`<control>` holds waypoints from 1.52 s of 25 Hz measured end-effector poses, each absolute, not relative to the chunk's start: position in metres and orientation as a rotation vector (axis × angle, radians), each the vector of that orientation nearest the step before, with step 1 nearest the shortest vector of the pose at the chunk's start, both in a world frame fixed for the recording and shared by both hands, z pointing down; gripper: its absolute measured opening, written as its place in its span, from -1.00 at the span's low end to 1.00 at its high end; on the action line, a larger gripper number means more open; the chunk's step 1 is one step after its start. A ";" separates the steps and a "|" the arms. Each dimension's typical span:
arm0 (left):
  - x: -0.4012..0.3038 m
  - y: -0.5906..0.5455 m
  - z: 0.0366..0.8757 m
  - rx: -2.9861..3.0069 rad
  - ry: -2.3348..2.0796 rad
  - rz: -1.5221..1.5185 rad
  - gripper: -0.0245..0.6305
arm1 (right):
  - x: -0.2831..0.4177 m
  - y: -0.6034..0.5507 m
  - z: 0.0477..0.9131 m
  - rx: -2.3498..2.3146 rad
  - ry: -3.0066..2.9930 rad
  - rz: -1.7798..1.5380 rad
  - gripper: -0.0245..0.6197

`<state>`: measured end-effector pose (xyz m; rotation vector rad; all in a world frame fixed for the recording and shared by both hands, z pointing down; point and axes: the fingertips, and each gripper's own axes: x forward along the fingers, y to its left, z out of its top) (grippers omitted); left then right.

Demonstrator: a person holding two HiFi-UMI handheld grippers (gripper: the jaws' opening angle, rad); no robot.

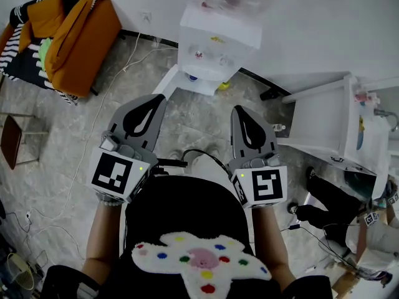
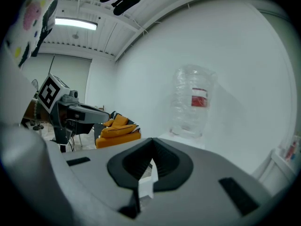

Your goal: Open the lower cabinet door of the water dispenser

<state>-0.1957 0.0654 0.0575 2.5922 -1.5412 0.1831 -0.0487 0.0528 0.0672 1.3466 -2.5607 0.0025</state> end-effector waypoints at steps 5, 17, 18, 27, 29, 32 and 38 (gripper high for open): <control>-0.195 0.071 0.067 2.578 -1.520 0.224 -0.88 | -0.050 0.058 0.067 1.346 -2.562 0.001 -0.91; -0.192 0.073 0.068 2.575 -1.510 0.237 -0.88 | -0.046 0.062 0.067 1.352 -2.550 0.004 -0.92; -0.191 0.073 0.067 2.577 -1.510 0.236 -0.88 | -0.046 0.062 0.067 1.357 -2.547 0.005 -0.92; -0.188 0.071 0.064 2.599 -1.499 0.199 -0.88 | -0.048 0.063 0.069 1.355 -2.541 0.005 -0.92; -0.189 0.071 0.064 2.598 -1.500 0.200 -0.88 | -0.048 0.063 0.069 1.353 -2.541 0.004 -0.91; -0.192 0.072 0.069 2.575 -1.501 0.231 -0.88 | -0.049 0.063 0.069 1.351 -2.541 0.002 -0.92; -0.193 0.070 0.069 2.573 -1.501 0.222 -0.88 | -0.051 0.063 0.070 1.342 -2.538 0.000 -0.92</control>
